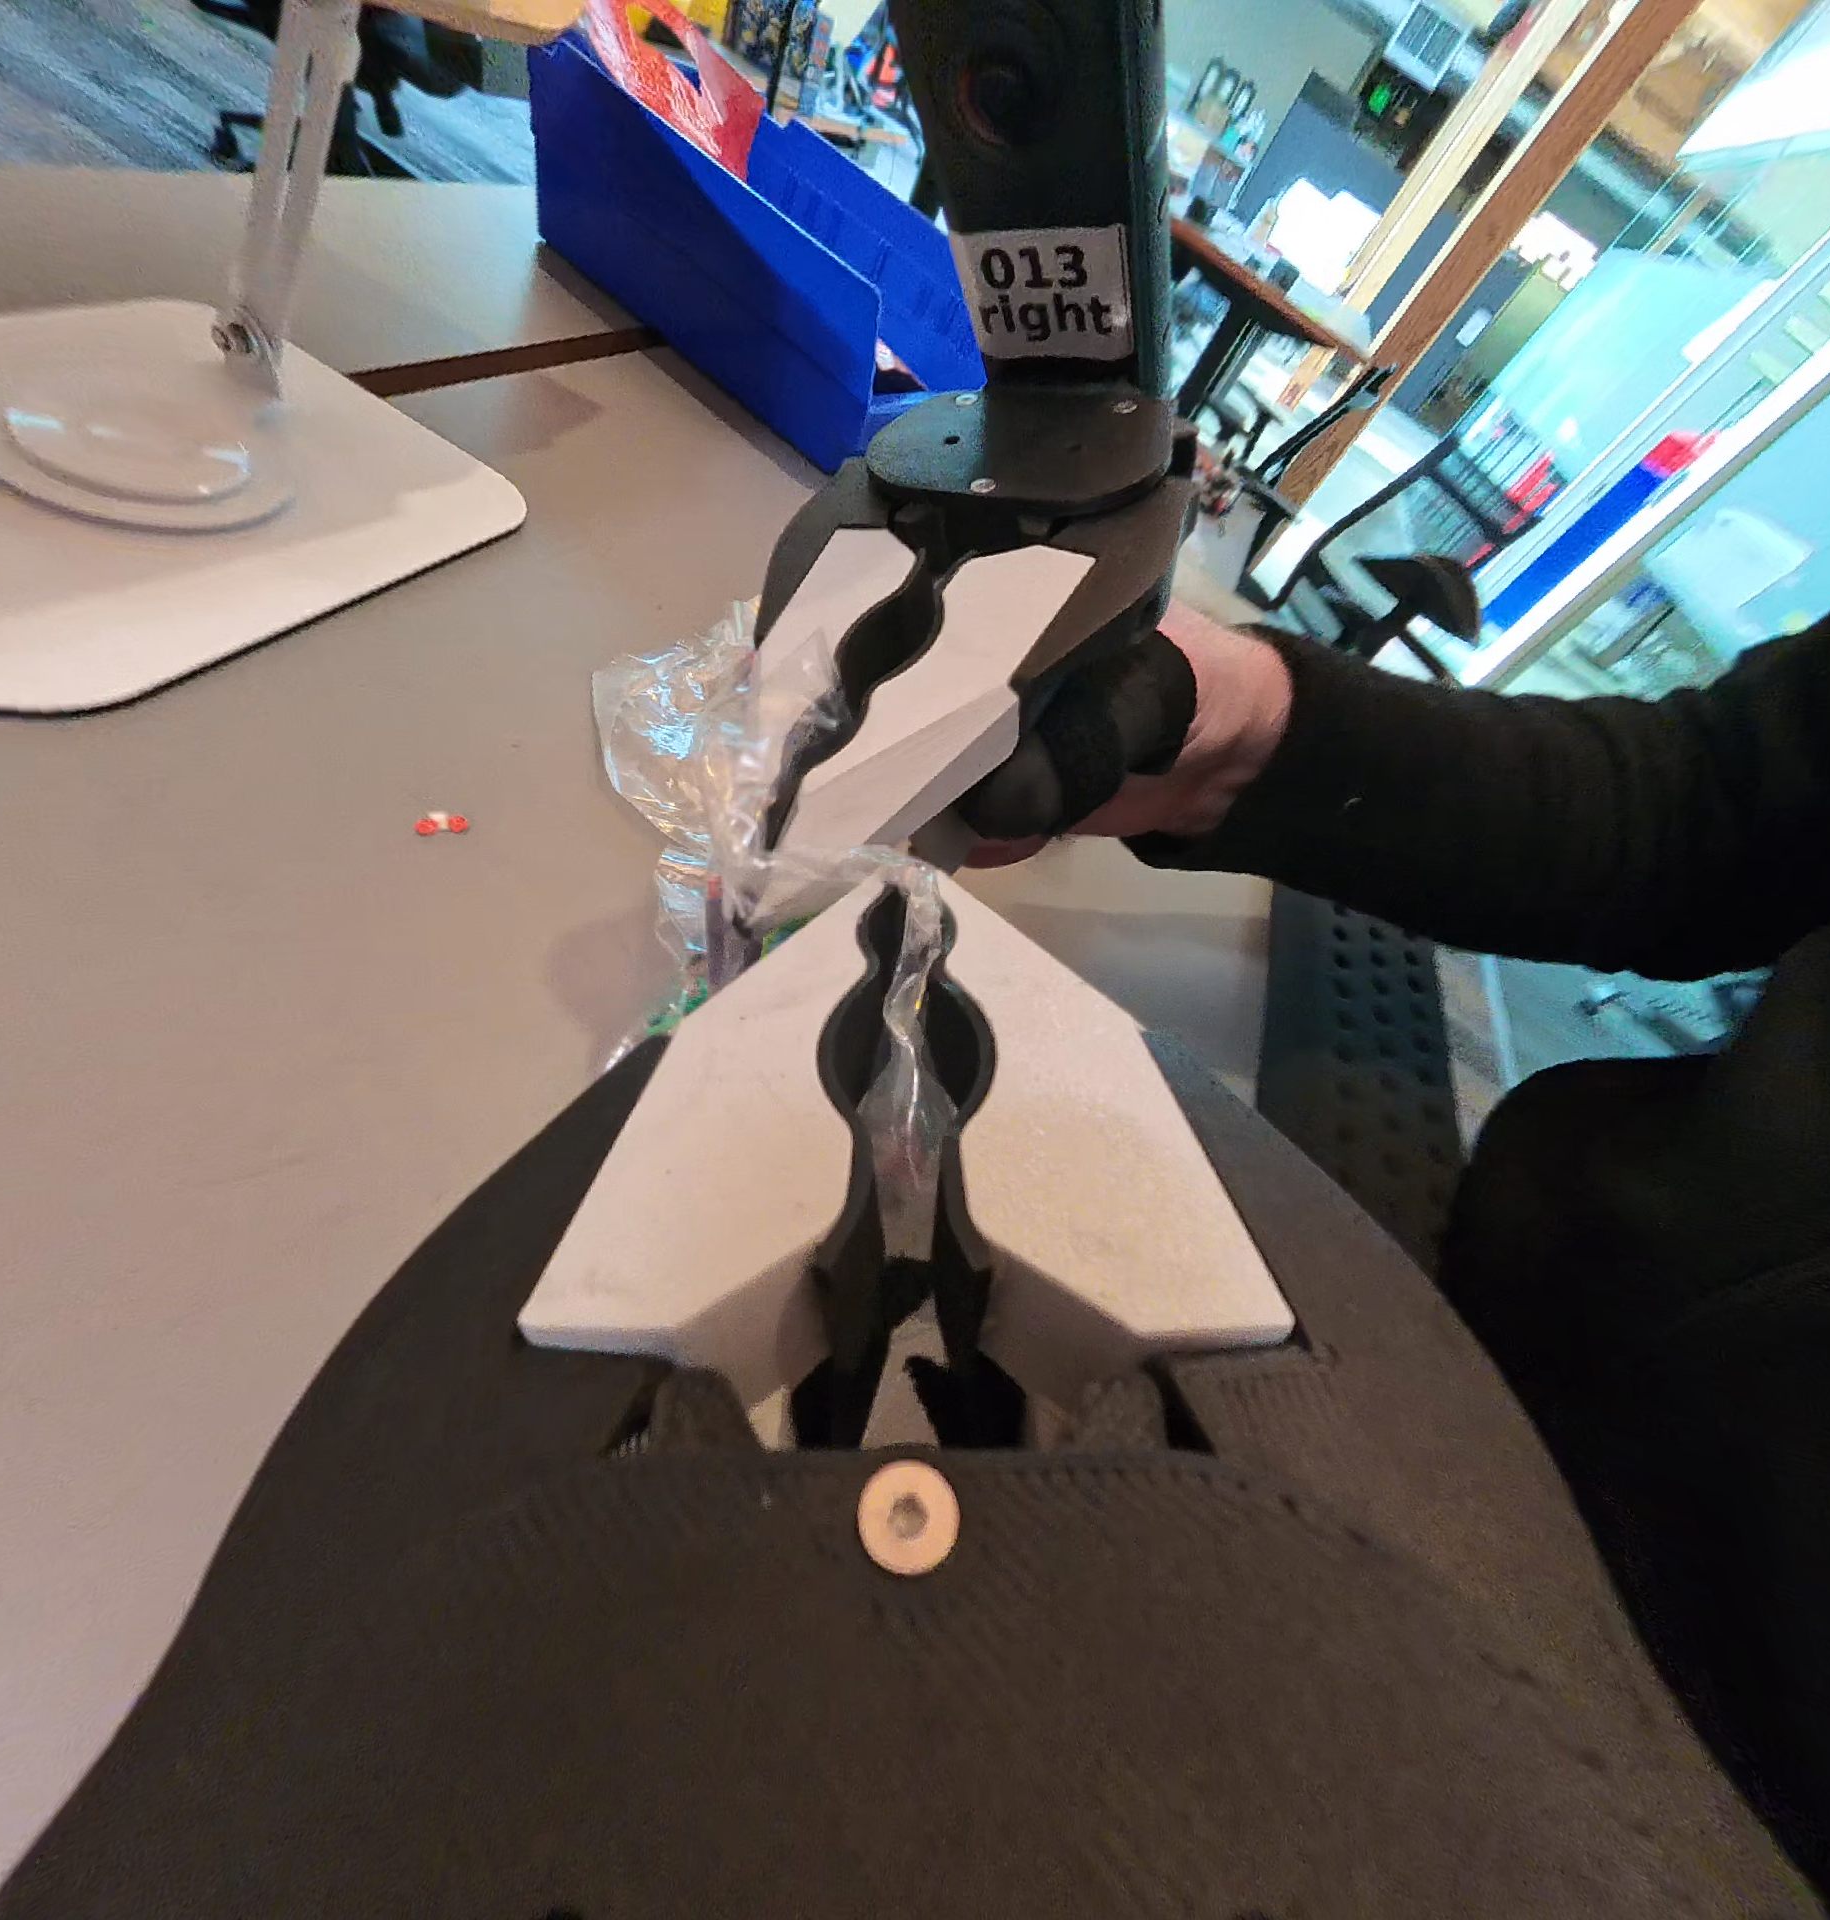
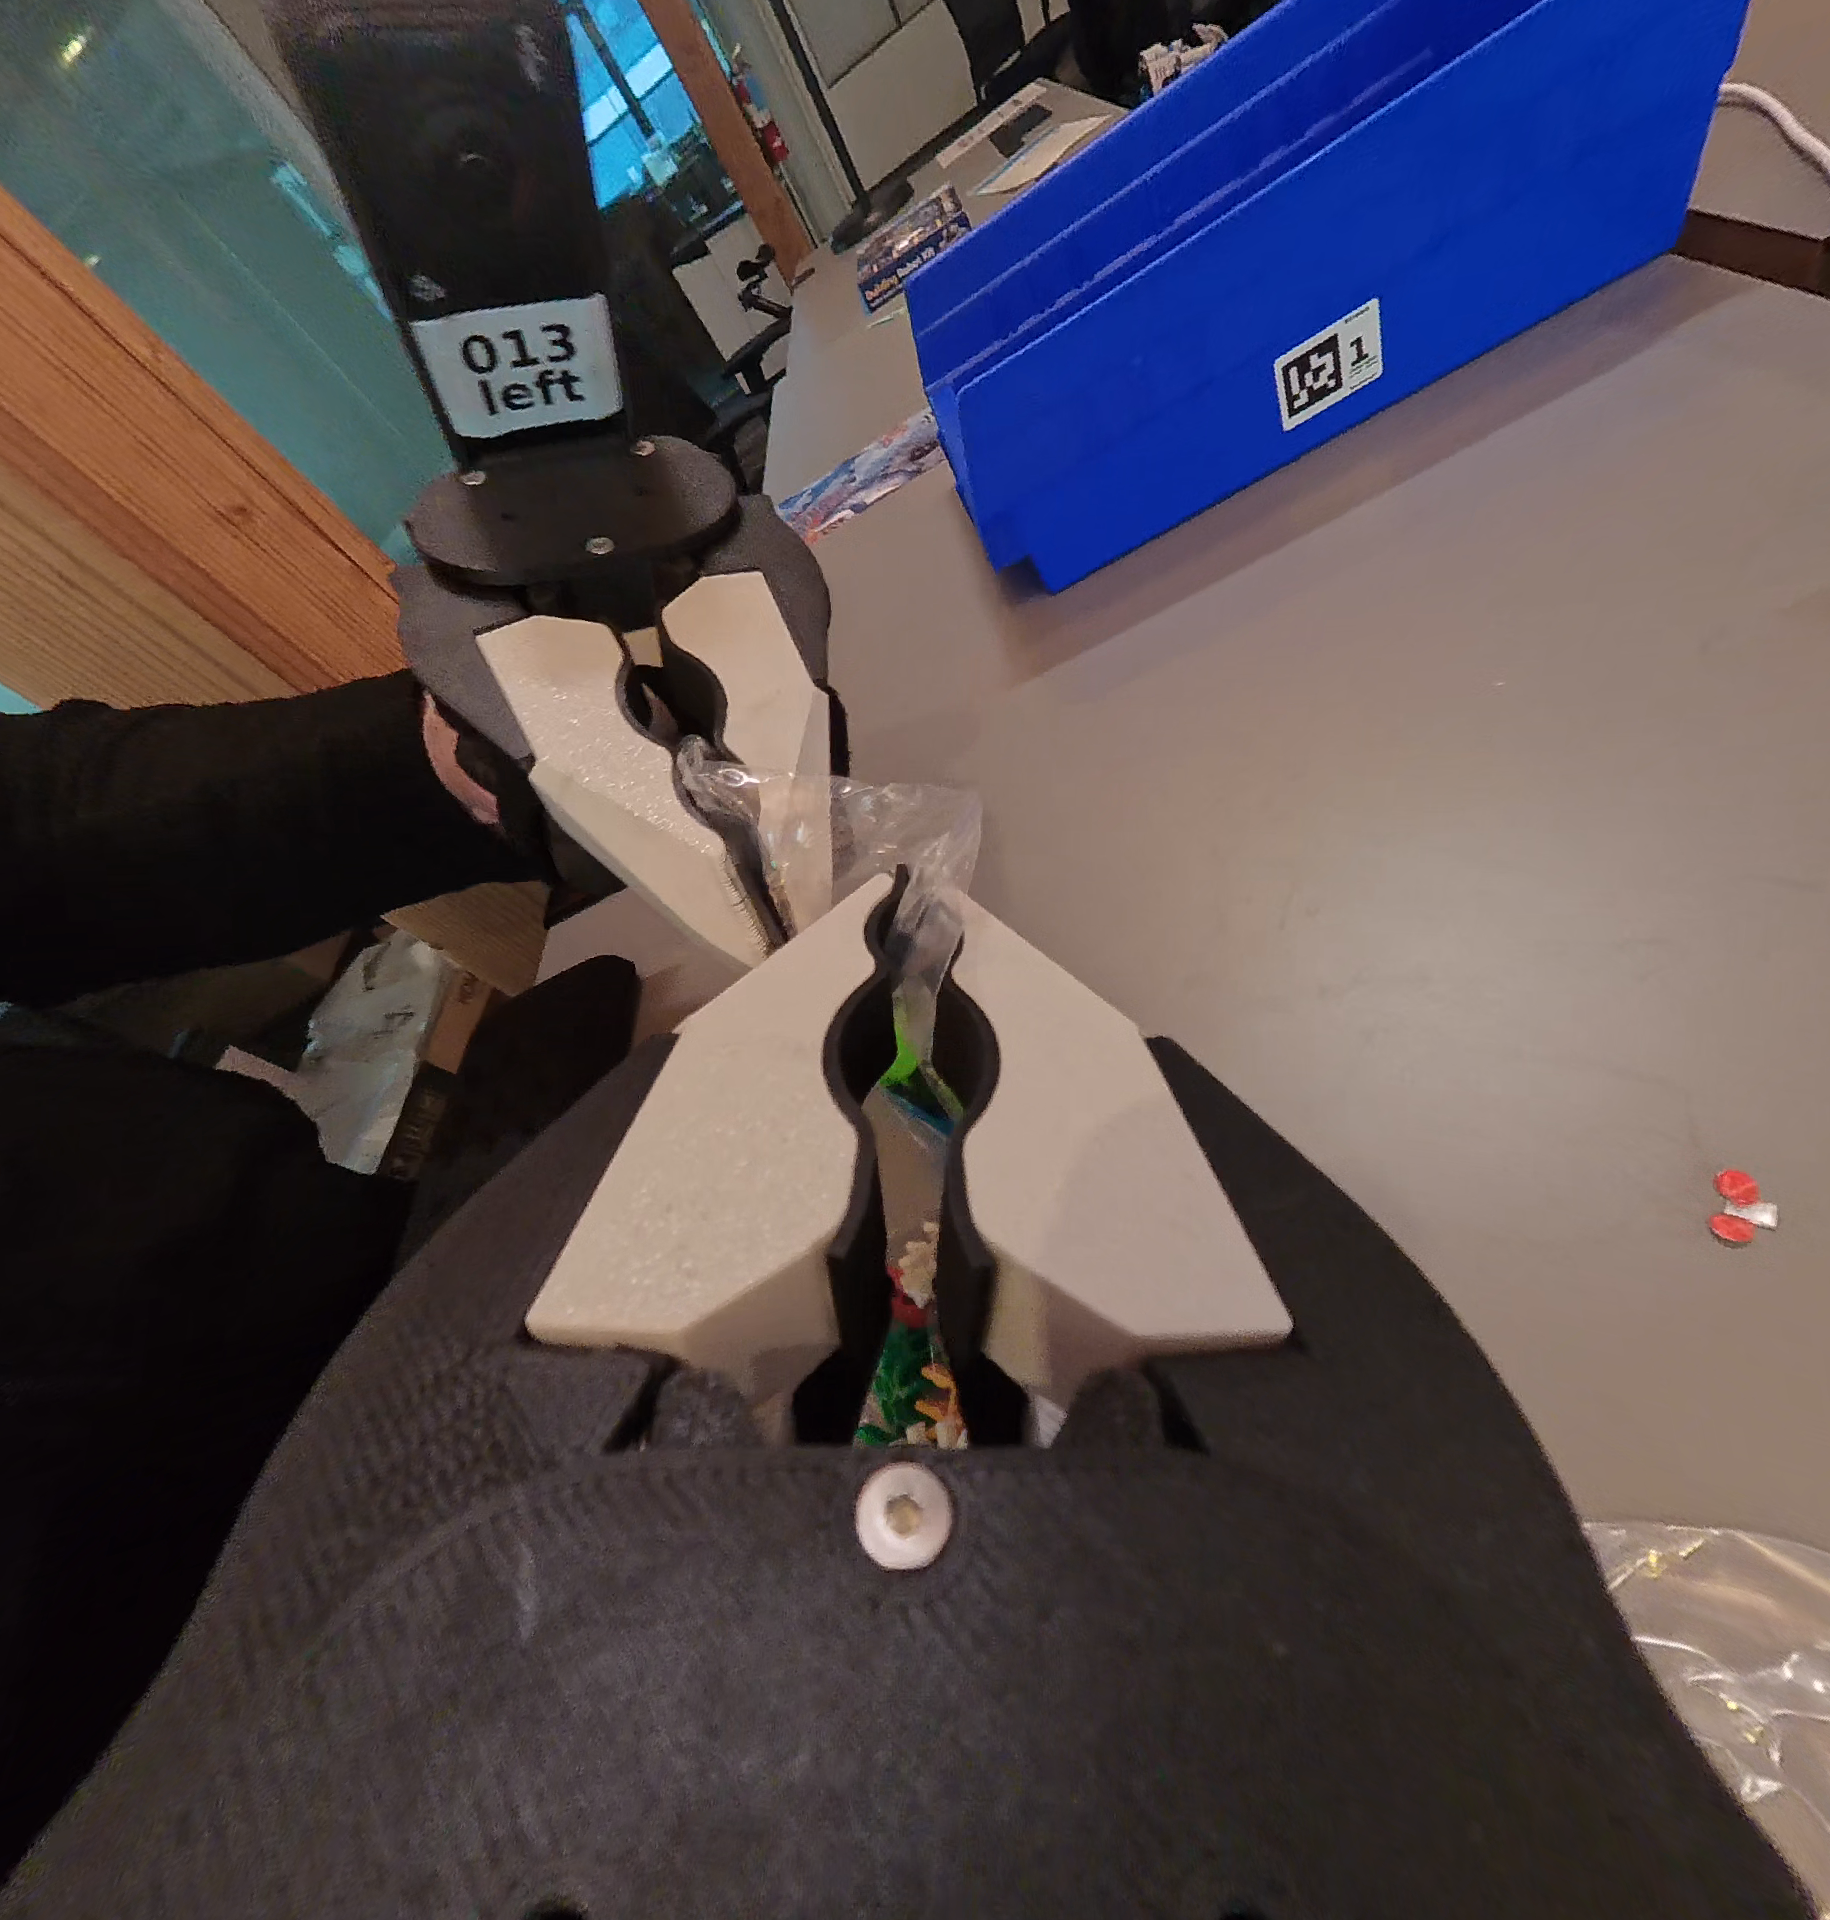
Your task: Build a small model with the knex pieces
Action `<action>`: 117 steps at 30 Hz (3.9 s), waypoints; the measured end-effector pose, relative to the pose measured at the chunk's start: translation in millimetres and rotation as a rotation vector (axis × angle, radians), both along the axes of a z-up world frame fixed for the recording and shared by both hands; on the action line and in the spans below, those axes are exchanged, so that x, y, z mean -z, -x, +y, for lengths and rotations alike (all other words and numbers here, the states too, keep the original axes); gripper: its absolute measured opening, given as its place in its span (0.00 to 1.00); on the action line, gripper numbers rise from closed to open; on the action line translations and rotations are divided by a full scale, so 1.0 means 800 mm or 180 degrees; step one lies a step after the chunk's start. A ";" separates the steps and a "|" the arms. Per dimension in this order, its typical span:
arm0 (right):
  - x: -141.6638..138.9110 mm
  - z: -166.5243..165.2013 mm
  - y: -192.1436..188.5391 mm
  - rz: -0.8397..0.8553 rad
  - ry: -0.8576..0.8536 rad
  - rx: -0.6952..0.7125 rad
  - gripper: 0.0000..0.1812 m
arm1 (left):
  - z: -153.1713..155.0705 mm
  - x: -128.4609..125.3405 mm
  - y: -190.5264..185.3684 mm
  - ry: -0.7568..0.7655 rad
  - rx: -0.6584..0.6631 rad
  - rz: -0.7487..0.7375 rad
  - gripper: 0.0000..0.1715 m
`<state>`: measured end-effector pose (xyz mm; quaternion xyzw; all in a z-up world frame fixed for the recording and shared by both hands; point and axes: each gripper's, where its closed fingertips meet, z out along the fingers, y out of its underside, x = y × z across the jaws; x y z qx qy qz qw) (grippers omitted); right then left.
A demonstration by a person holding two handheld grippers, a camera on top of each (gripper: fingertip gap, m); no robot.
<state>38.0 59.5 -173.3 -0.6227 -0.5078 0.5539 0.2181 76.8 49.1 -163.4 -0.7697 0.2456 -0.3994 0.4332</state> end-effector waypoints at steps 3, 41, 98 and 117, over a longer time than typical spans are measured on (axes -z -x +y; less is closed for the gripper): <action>0.015 -0.001 0.004 -0.0203 -0.0076 -0.0004 0.00 | -0.014 -0.002 -0.022 -0.0177 0.0300 0.0134 0.00; -0.024 0.004 0.010 -0.0218 -0.0703 0.0530 0.00 | 0.074 0.008 0.052 -0.0511 -0.0933 0.1647 0.00; -0.048 0.026 -0.048 0.0514 -0.0340 0.0542 0.28 | 0.065 -0.052 0.011 -0.0238 -0.0784 0.0288 0.00; -0.034 -0.043 -0.004 0.0238 -0.1221 0.0355 0.00 | 0.136 0.018 0.081 -0.0046 -0.1768 0.0587 0.00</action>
